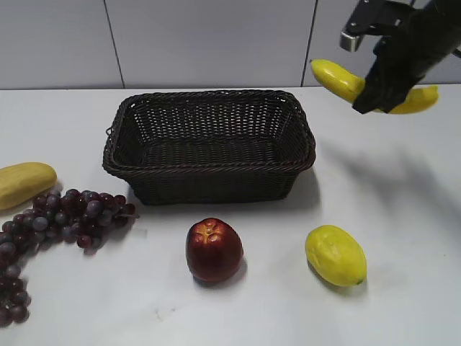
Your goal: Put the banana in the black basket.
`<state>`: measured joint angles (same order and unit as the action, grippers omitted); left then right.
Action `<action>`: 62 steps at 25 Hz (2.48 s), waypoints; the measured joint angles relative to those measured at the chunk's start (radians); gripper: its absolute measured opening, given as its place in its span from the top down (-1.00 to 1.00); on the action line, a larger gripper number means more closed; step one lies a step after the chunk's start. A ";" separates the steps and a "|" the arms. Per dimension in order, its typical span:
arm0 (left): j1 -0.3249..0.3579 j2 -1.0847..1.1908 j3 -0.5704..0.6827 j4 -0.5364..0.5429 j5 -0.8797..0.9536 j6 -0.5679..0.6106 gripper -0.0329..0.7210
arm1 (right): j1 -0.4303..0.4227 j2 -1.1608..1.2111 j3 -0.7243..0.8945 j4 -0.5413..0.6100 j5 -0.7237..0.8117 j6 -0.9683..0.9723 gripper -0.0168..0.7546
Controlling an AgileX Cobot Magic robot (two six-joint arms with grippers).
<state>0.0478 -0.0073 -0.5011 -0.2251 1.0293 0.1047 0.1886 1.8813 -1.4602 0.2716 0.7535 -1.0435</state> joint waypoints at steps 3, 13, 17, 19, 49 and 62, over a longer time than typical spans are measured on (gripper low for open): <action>0.000 0.000 0.000 0.000 0.000 0.000 0.28 | 0.086 0.000 -0.083 -0.017 -0.004 -0.006 0.14; 0.000 0.000 0.000 0.000 0.000 0.000 0.28 | 0.312 0.135 -0.339 -0.017 -0.043 -0.065 0.14; 0.000 0.000 0.000 0.000 0.000 0.000 0.28 | 0.353 0.227 -0.346 -0.017 -0.043 -0.087 0.14; 0.000 0.000 0.000 0.000 0.000 0.000 0.28 | 0.369 0.274 -0.346 -0.017 -0.044 -0.091 0.14; 0.000 0.000 0.000 0.000 0.000 0.000 0.28 | 0.360 0.208 -0.349 -0.007 -0.008 0.186 -0.58; 0.000 0.000 0.000 0.000 0.000 0.000 0.28 | -0.003 0.150 -0.349 -0.134 0.348 0.767 -0.58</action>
<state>0.0478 -0.0073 -0.5011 -0.2251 1.0293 0.1047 0.1860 2.0318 -1.8094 0.1376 1.1011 -0.2764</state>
